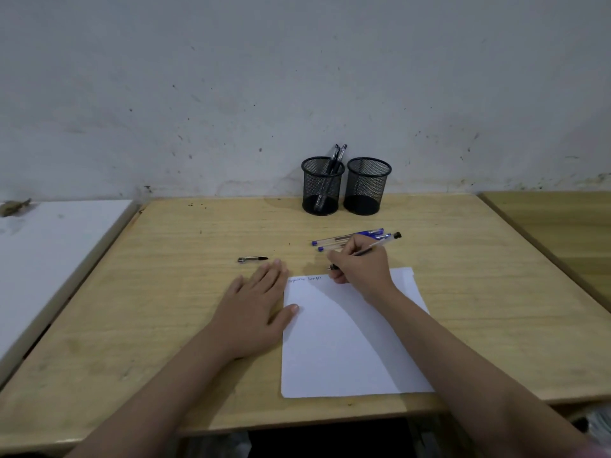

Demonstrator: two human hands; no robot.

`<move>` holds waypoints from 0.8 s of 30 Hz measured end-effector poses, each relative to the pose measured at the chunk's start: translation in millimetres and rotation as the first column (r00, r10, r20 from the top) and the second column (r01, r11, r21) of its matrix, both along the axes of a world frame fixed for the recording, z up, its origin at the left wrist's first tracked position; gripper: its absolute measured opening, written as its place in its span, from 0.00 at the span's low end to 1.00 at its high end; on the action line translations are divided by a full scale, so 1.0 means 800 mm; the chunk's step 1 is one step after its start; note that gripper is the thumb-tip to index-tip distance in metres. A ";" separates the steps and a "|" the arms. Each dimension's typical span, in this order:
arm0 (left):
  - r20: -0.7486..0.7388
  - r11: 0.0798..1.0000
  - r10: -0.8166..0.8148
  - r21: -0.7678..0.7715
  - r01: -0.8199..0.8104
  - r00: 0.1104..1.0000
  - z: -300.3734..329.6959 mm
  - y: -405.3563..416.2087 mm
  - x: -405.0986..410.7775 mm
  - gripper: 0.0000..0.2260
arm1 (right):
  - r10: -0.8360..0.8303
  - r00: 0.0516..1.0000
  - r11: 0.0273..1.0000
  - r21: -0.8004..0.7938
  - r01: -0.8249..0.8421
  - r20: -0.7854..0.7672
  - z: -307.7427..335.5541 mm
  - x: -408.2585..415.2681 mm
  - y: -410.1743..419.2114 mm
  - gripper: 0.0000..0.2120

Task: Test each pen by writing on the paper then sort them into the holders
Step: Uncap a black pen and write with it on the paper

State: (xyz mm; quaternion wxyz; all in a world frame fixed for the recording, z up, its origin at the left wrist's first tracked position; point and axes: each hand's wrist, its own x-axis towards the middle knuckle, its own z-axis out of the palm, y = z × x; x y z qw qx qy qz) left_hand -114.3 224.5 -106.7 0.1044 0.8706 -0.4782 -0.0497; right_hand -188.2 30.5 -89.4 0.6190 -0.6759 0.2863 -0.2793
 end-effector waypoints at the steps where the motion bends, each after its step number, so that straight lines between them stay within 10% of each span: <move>1: 0.000 1.000 0.002 -0.004 -0.002 1.000 0.000 -0.001 0.000 0.37 | -0.006 1.000 1.000 -0.005 0.006 0.008 -0.001 0.000 0.002 0.18; 24: -0.044 0.999 0.019 -0.045 -0.021 0.999 -0.001 -0.001 0.000 0.35 | -0.049 0.999 0.997 -0.063 0.050 0.018 -0.003 -0.004 0.005 0.17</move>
